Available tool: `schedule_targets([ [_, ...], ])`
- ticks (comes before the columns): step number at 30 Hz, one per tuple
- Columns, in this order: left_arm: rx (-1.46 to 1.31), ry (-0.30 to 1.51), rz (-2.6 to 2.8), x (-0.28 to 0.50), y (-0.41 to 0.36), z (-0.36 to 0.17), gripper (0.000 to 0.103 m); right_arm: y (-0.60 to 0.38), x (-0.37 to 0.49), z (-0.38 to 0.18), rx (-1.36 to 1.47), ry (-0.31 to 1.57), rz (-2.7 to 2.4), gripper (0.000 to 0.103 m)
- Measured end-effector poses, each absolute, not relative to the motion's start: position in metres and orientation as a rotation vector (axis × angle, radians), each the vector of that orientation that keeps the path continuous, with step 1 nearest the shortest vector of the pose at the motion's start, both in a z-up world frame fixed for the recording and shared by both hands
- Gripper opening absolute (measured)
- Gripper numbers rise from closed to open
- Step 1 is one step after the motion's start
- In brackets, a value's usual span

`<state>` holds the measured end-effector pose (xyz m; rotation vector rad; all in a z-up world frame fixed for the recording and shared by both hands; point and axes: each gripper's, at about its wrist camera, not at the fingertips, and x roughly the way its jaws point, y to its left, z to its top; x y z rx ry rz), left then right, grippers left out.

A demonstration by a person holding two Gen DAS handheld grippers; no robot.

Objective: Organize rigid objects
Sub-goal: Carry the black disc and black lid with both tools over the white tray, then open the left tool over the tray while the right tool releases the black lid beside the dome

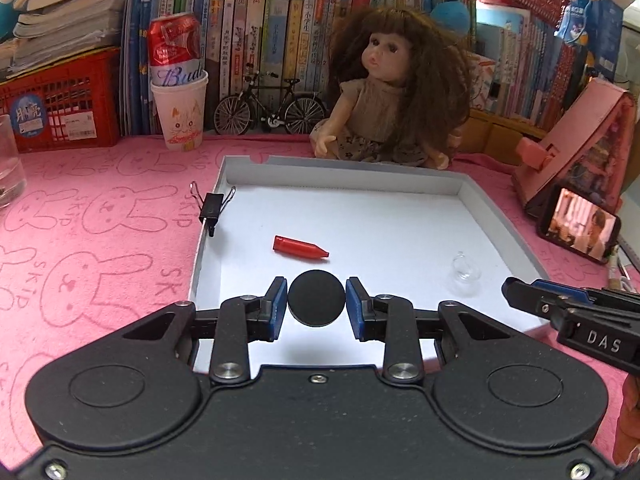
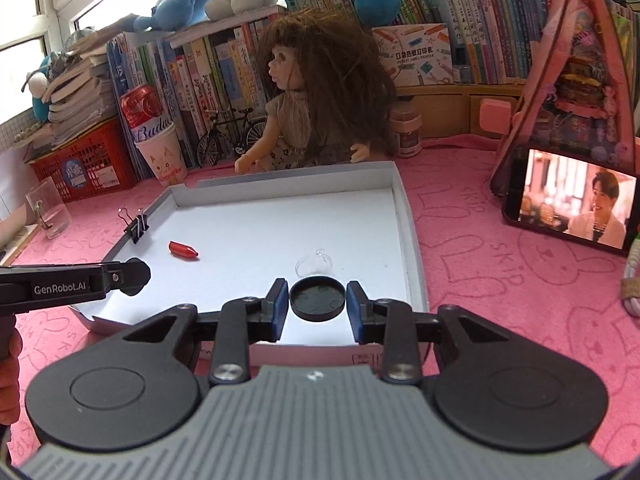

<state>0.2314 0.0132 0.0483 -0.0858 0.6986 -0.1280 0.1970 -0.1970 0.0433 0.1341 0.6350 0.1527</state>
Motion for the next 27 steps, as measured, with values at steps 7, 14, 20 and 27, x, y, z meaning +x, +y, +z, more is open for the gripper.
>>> schedule_targets([
  [7, -0.082, 0.73, -0.11, 0.25, 0.008, 0.034, 0.03, -0.189, 0.212, 0.035, 0.111, 0.658, 0.153, 0.036],
  [14, -0.078, 0.747, -0.097, 0.258, 0.005, 0.025, 0.03, -0.188, 0.222, 0.029, 0.109, 0.674, 0.142, 0.036],
  [20, -0.052, 0.74, -0.096, 0.26, 0.003, 0.022, 0.03, -0.187, 0.226, 0.025, 0.105, 0.694, 0.141, 0.036],
  [27, -0.044, 0.735, -0.095, 0.259, 0.002, 0.021, 0.03, -0.186, 0.229, 0.022, 0.105, 0.712, 0.141, 0.036],
])
